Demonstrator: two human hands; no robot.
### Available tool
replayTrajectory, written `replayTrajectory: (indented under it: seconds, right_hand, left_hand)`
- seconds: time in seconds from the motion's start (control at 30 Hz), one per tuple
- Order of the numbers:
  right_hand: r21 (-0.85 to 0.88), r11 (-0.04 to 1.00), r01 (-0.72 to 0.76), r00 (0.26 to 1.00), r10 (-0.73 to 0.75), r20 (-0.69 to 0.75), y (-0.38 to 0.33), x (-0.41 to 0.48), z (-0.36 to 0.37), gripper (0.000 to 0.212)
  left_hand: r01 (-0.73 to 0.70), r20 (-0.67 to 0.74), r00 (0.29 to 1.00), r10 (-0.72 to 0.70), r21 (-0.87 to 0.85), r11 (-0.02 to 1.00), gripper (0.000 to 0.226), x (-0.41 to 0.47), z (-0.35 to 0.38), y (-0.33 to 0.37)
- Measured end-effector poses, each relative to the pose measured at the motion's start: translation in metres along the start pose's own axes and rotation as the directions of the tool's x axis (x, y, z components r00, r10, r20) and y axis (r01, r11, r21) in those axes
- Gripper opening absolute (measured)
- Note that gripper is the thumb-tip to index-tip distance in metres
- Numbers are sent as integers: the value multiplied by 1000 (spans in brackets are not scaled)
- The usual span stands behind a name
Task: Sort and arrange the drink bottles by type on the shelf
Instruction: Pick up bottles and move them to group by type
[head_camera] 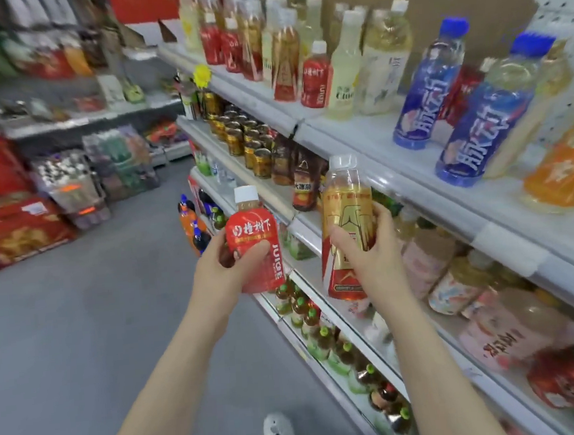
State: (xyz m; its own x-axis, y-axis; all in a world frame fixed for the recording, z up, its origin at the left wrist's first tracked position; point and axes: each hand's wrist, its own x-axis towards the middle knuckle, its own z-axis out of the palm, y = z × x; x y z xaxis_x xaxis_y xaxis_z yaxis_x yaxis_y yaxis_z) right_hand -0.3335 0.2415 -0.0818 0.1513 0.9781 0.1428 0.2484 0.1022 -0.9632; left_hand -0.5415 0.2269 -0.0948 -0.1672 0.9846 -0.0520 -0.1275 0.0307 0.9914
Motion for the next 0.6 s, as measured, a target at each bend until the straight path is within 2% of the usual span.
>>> replayTrajectory:
  seconds: [0.23,0.47,0.6]
  right_hand:
    - [40,998,55,998,-56,39,-10,123,73,66]
    - [114,992,55,990,-70,125,-28,246,154,47]
    - [124,990,66,990,-81,118,-34,301,208,54]
  left_hand:
    - [-68,-16,998,69,21,997,72,133,-29,23]
    - [-56,-75,996,57,11,998,82,257,-63,41]
    - [-53,-96,994,54,8,999,77,321,-95,48]
